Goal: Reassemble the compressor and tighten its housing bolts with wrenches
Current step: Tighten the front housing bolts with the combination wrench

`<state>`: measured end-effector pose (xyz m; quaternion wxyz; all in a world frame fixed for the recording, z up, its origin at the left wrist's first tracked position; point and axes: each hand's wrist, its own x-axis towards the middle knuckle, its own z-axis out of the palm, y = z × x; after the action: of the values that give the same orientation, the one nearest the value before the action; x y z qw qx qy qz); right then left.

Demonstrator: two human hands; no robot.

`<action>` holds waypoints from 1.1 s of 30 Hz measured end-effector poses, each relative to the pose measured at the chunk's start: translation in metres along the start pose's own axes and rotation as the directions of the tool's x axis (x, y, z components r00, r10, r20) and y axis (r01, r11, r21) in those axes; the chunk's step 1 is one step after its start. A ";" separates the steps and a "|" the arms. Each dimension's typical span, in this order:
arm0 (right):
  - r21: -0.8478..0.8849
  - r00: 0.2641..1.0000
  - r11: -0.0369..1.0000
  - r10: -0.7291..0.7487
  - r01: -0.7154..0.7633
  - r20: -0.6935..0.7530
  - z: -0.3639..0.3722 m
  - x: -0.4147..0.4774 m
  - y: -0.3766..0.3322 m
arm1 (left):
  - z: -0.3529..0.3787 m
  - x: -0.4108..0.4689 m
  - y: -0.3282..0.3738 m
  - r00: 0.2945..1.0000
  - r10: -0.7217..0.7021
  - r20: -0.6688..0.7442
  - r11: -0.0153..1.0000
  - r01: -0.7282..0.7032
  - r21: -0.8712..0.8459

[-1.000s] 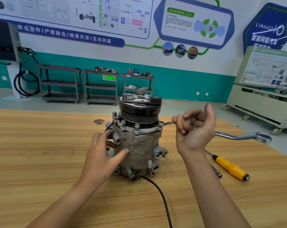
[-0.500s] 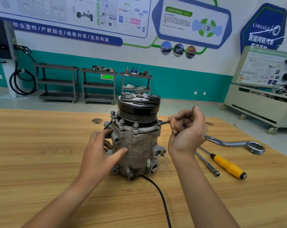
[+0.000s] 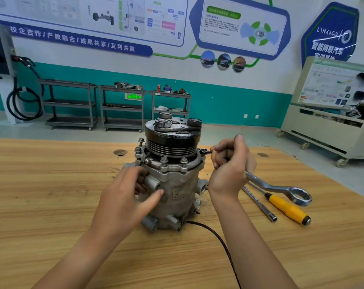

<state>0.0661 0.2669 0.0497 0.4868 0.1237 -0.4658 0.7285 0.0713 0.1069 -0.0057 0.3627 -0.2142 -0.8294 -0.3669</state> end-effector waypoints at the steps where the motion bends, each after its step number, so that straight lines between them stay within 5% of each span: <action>1: -0.031 0.999 0.999 -0.034 0.034 0.012 0.000 -0.002 0.001 | -0.003 0.001 0.001 1.000 0.022 0.004 1.000 -0.022 0.022; 12: -0.216 0.937 0.925 -0.262 0.312 0.231 0.019 -0.037 0.017 | -0.009 0.009 -0.011 0.984 0.070 -0.164 0.995 -0.057 0.084; 16: -0.070 0.988 0.991 -0.108 0.117 0.111 0.023 -0.022 0.001 | -0.004 0.009 -0.015 0.991 -0.102 -0.092 0.994 0.097 -0.058; 20: 0.341 0.989 0.931 0.145 -0.129 -0.021 0.012 0.023 -0.027 | 0.004 0.005 -0.016 0.959 -0.264 0.104 0.940 0.280 -0.194; 26: 0.504 0.772 0.676 0.635 -0.538 -0.026 -0.003 0.091 -0.027 | 0.009 0.004 -0.017 0.949 -0.302 0.087 0.930 0.314 -0.189; 33: 0.553 0.598 0.489 0.801 -0.675 0.022 -0.003 0.099 0.005 | 0.010 0.003 -0.019 0.950 -0.306 0.057 0.930 0.311 -0.196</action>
<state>0.0134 0.3273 0.1081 0.1247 -0.0547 -0.2014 0.9700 0.0533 0.1026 -0.0166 0.2664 -0.1215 -0.8156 -0.4991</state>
